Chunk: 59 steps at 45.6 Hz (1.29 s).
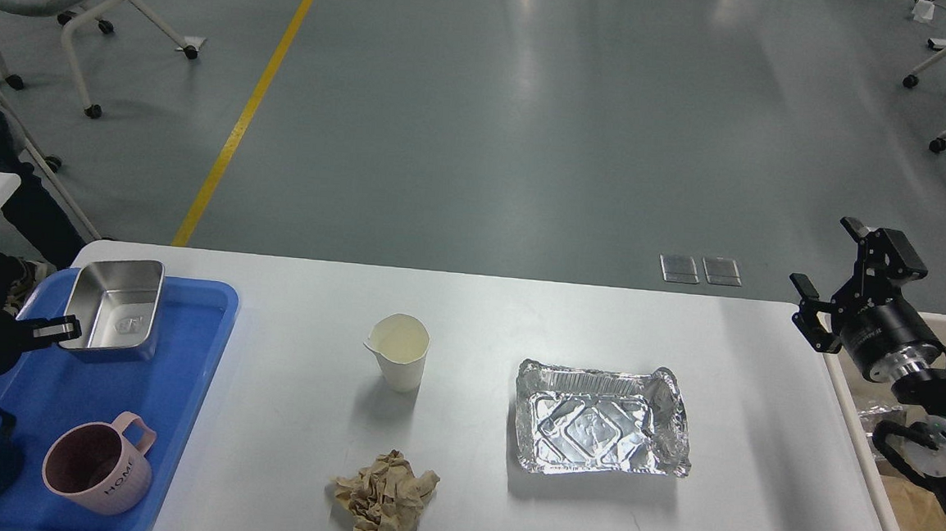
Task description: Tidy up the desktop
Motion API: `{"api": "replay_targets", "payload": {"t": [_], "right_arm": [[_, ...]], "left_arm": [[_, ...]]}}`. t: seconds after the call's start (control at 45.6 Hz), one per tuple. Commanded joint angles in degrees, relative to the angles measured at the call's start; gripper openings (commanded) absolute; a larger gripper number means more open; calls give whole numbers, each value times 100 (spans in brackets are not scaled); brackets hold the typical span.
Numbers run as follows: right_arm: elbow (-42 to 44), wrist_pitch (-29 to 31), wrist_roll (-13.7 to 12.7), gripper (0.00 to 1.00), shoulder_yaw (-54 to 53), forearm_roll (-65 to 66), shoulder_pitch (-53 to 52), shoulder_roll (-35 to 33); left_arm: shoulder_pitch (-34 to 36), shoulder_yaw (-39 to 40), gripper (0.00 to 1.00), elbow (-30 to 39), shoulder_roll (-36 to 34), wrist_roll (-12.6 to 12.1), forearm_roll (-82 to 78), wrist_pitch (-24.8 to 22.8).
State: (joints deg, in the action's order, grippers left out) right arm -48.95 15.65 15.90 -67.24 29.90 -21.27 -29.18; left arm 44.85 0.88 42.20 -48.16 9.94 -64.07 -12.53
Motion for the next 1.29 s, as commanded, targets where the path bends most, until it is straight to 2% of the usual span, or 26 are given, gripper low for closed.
{"api": "replay_targets", "payload": {"t": [0.0,0.285,0.482,0.811,1.008,1.074,1.205,1.271], "right_arm": [[0,0,0,100,0,-1,0,0],[-9,-9,0,100,0,-1,0,9],[-9,-9,0,100,0,-1,0,0],[-9,0,0,100,0,-1,0,0],[-18,-9,0,100,0,-1,0,0],[-18,0,0,100,0,-1,0,0],[-18,-9,0,100,0,-1,0,0],[-18,-9,-8,100,0,-1,-9,0]], "left_arm": [[-73,-9,2,-369,351,-1,8,31],[-205,17,2,-880,808,8,52,145],[-213,26,3,-933,993,-1,52,312],[-222,17,19,-924,1089,8,52,453],[-275,79,22,-924,1089,26,61,453],[-257,167,30,-915,1089,52,148,453],[-187,746,75,-880,1028,26,1149,383],[-178,949,88,-784,949,70,1571,357]]}}
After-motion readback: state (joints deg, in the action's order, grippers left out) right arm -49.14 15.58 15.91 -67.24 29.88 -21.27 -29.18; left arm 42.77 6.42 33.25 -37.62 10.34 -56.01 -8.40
